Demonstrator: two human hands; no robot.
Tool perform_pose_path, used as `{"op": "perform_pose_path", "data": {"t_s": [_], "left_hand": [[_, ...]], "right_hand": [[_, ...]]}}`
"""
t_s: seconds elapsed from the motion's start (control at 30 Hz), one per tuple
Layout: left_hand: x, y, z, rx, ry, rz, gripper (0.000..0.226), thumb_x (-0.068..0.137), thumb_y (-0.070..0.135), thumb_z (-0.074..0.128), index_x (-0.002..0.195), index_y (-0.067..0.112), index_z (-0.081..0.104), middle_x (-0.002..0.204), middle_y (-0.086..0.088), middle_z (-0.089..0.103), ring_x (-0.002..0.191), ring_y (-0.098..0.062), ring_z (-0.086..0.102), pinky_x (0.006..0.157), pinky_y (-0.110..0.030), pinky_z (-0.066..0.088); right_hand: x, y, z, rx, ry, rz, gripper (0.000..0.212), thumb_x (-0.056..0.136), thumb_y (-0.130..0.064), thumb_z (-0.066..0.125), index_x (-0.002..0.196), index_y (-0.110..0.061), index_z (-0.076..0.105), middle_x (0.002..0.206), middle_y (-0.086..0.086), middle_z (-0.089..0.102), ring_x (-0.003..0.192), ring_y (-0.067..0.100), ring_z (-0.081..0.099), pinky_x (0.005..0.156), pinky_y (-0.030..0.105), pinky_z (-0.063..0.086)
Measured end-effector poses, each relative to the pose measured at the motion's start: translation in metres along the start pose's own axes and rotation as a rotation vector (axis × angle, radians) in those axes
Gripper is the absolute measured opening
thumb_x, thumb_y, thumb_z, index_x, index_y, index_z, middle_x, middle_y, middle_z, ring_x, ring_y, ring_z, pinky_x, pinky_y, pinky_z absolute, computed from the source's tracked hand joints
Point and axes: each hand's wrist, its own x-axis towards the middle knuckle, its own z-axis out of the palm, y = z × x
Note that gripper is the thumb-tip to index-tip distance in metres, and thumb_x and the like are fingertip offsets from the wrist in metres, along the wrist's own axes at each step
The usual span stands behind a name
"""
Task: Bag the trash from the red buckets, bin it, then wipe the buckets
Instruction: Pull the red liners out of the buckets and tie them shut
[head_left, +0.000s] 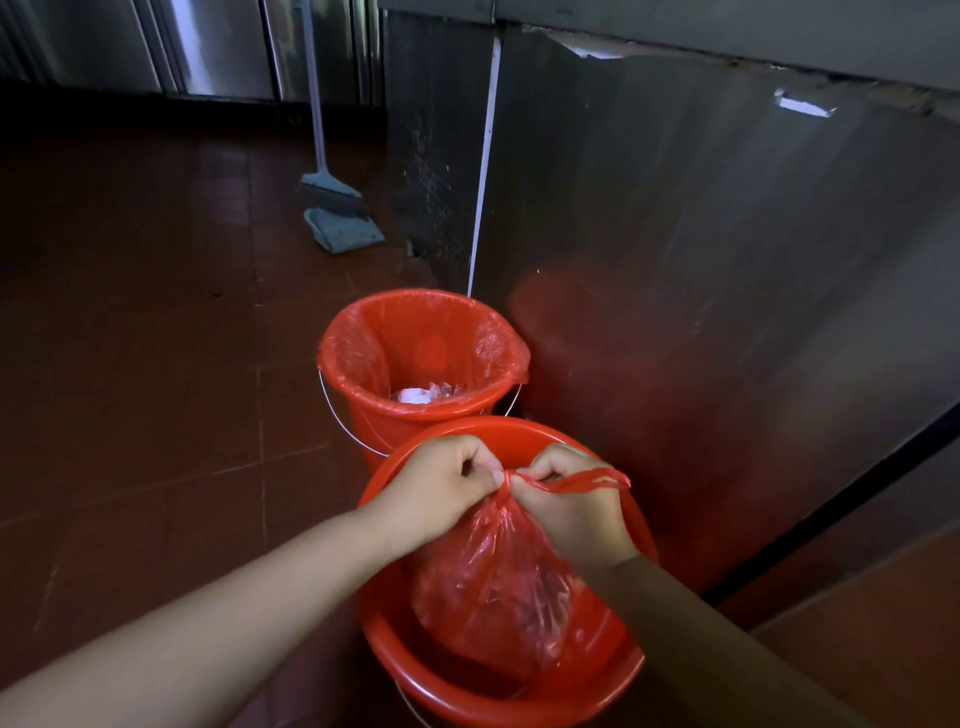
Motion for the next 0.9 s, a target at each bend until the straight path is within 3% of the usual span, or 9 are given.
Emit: {"op": "perform_pose_path", "data": {"t_s": [0.1,0.23,0.33,0.4,0.53,0.77,0.83,0.9], "left_hand": [[-0.001,0.010,-0.005,0.296,0.039,0.213,0.009,0.087,0.018,0.061,0.078,0.019,0.061,0.079,0.012,0.057,0.075,-0.003,0.051,0.070,-0.015,0.035],[-0.010,0.006,-0.028,0.608,-0.063,0.516,0.011,0.087,0.026,0.047,0.084,0.019,0.055,0.084,0.005,0.054,0.079,-0.010,0.050,0.069,-0.019,0.036],[-0.019,-0.014,-0.031,0.789,-0.243,0.453,0.014,0.084,0.010,0.047,0.094,0.012,0.057,0.096,-0.004,0.056,0.092,-0.023,0.054,0.078,-0.032,0.042],[-0.024,-0.028,-0.023,0.851,-0.327,0.410,0.017,0.084,0.008,0.045,0.097,0.012,0.056,0.099,-0.004,0.056,0.096,-0.023,0.053,0.081,-0.030,0.041],[-0.021,-0.042,-0.021,0.740,-0.265,0.379,0.014,0.083,0.007,0.046,0.090,0.013,0.057,0.092,-0.002,0.057,0.090,-0.021,0.055,0.075,-0.026,0.039],[-0.023,-0.055,-0.016,0.713,-0.238,0.350,0.011,0.091,0.015,0.047,0.094,0.014,0.057,0.095,0.001,0.055,0.090,-0.016,0.054,0.075,-0.019,0.036],[-0.023,-0.049,-0.022,0.591,-0.149,0.313,0.007,0.091,0.012,0.050,0.088,0.014,0.056,0.087,0.005,0.054,0.084,-0.015,0.054,0.072,-0.013,0.033],[-0.018,-0.037,-0.030,0.326,-0.038,0.158,0.019,0.090,0.002,0.053,0.078,0.016,0.052,0.076,0.009,0.053,0.075,-0.009,0.054,0.070,-0.013,0.035]], "right_hand": [[0.010,-0.010,-0.010,0.040,-0.104,0.013,0.030,0.067,-0.004,0.080,0.052,-0.017,0.058,0.056,-0.011,0.060,0.058,0.001,0.056,0.056,0.015,0.043],[0.015,-0.004,-0.027,0.153,-0.254,0.094,0.031,0.068,-0.010,0.080,0.052,-0.017,0.054,0.055,-0.006,0.058,0.054,0.003,0.052,0.053,0.020,0.042],[0.006,0.011,-0.022,0.117,-0.273,0.284,0.035,0.070,-0.001,0.077,0.052,-0.017,0.052,0.055,-0.005,0.055,0.053,0.004,0.050,0.053,0.022,0.042],[-0.002,0.020,-0.014,0.106,-0.333,0.357,0.036,0.071,-0.001,0.076,0.051,-0.020,0.053,0.053,-0.008,0.056,0.051,0.002,0.051,0.051,0.020,0.044],[-0.003,0.037,-0.012,0.117,-0.339,0.390,0.037,0.071,-0.005,0.077,0.049,-0.023,0.055,0.049,-0.010,0.057,0.050,0.002,0.053,0.051,0.018,0.045],[-0.002,0.034,-0.010,0.130,-0.374,0.392,0.029,0.074,-0.001,0.074,0.057,-0.013,0.054,0.044,-0.009,0.056,0.043,-0.001,0.051,0.047,0.013,0.041],[0.010,0.023,-0.012,0.250,-0.359,0.364,0.026,0.076,0.004,0.071,0.059,-0.008,0.055,0.044,-0.004,0.057,0.042,0.005,0.052,0.046,0.016,0.042],[0.028,0.003,-0.010,0.346,-0.346,0.303,0.024,0.078,0.004,0.069,0.061,-0.007,0.057,0.047,0.000,0.059,0.042,0.008,0.052,0.044,0.019,0.041]]}}
